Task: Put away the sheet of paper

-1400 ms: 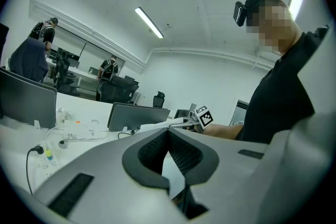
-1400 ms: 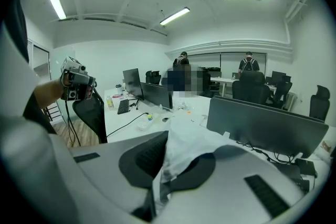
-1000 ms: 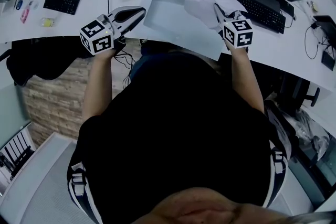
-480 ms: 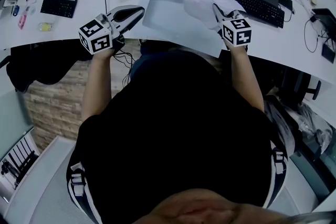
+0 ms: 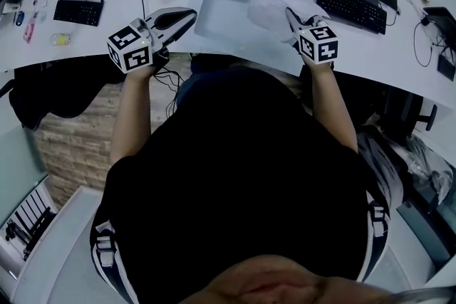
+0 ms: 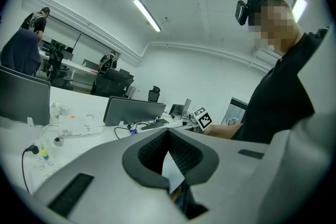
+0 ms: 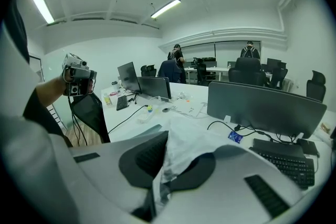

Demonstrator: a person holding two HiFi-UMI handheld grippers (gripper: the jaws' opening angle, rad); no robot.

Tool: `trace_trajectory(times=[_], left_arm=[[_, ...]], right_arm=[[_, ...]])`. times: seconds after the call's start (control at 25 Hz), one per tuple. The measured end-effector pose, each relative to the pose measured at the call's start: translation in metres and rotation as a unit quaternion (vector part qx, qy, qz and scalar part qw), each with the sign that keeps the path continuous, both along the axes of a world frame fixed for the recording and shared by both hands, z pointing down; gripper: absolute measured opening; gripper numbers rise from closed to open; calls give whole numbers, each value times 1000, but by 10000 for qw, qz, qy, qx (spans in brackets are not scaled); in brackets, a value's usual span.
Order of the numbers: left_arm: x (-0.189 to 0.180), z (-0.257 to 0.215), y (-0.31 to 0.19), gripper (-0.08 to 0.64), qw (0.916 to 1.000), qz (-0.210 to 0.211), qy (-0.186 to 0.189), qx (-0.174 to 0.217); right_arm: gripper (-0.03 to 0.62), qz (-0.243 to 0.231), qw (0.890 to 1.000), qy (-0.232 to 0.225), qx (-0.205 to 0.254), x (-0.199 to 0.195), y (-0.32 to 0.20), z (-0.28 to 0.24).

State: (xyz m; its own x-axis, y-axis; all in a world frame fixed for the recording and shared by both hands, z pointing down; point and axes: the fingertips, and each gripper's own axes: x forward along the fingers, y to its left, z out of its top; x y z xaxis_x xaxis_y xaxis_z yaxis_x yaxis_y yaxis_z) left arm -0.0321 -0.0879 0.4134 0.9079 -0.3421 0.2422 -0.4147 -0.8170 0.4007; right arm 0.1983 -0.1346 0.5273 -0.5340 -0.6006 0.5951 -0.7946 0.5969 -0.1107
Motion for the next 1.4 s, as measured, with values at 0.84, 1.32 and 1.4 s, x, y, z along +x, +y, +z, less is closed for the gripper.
trace_trajectory(times=[0.84,1.32,1.4], left_arm=[[-11,13,-16,21,9994,269,-29,-193],[-31,21,-36,21,9990,261,-39,-347],[-34,23,-39,21,9989,279,-61,-378]], right_arm=[[15,-17,9979,90,-638,-23,8,54],[15,65,9921,-79,-1254,-36,4,92],[15,71,9904,-69,-1378,-37,4,102]])
